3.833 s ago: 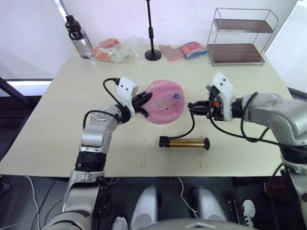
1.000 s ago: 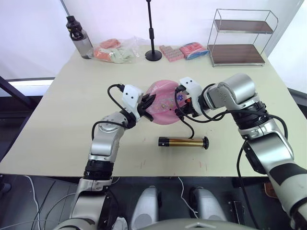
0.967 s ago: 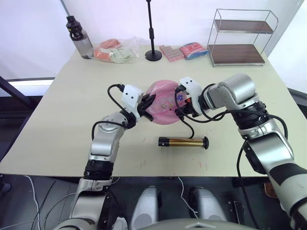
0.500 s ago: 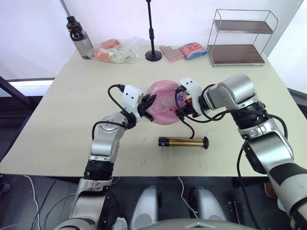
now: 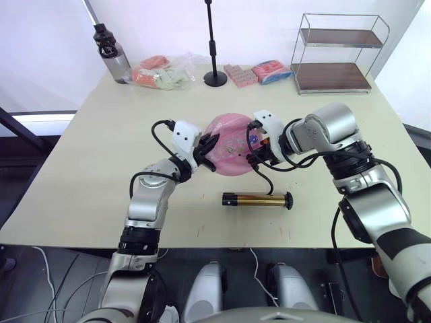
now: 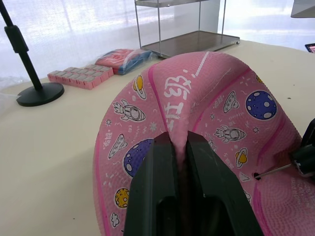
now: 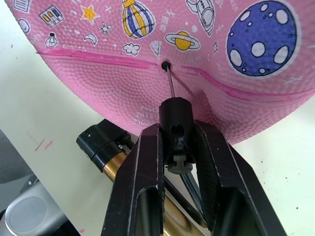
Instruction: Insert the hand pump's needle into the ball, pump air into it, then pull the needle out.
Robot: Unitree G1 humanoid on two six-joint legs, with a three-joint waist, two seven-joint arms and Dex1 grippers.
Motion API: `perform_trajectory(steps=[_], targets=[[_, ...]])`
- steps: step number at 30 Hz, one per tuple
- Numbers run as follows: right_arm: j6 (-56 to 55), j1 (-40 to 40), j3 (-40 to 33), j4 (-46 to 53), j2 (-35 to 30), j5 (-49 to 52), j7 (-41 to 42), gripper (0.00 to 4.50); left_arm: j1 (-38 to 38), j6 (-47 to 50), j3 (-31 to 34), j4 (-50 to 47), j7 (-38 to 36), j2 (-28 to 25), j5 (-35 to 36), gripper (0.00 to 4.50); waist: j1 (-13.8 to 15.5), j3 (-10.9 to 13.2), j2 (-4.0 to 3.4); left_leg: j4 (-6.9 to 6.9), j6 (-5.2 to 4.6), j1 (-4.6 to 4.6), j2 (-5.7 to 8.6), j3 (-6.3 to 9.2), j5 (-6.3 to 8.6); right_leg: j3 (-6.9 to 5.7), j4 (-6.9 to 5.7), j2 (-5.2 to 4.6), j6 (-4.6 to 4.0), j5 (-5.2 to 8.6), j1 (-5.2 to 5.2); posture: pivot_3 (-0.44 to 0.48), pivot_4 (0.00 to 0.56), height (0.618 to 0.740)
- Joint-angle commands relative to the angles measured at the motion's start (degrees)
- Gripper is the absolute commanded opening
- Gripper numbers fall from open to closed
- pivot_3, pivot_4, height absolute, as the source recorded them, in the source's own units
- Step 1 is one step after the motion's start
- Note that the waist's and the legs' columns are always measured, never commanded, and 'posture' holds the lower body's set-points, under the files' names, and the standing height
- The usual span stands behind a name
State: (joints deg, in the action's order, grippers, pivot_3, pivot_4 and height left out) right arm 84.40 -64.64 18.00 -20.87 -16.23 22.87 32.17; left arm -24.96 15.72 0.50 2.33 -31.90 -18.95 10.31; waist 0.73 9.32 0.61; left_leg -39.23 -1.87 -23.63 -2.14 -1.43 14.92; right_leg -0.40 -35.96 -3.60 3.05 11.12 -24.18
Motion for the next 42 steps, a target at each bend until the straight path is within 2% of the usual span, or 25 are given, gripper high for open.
perform_trajectory(steps=[1,32,42], targets=[[0.82,1.63,1.25,-2.14,-1.39,-2.69,-1.83,0.36,0.59,0.45,-0.05,0.61,0.42,-0.21,-0.12,0.02,0.0,0.0,0.0,0.0,0.0,0.0,0.0,0.0,0.0,0.0,0.0,0.0,-0.01,0.0,0.0,0.0,0.15,0.74],[1.45,2.22,0.02,-3.88,-1.92,-3.02,-2.45,0.36,0.41,-0.18,0.21,2.7,1.31,0.06,-0.36,0.02,0.02,-0.02,-0.04,0.0,0.0,-0.01,0.0,0.03,0.0,-0.03,0.01,-0.01,-0.21,0.13,0.0,0.0,0.15,0.74],[0.76,2.44,2.1,-3.56,-1.8,-3.31,-2.11,0.36,0.48,0.19,-0.11,2.36,0.97,0.41,0.04,0.02,0.02,-0.11,-0.14,0.0,0.0,0.0,0.0,0.04,0.0,-0.04,0.02,-0.01,-0.21,0.14,0.01,0.0,0.15,0.74]])
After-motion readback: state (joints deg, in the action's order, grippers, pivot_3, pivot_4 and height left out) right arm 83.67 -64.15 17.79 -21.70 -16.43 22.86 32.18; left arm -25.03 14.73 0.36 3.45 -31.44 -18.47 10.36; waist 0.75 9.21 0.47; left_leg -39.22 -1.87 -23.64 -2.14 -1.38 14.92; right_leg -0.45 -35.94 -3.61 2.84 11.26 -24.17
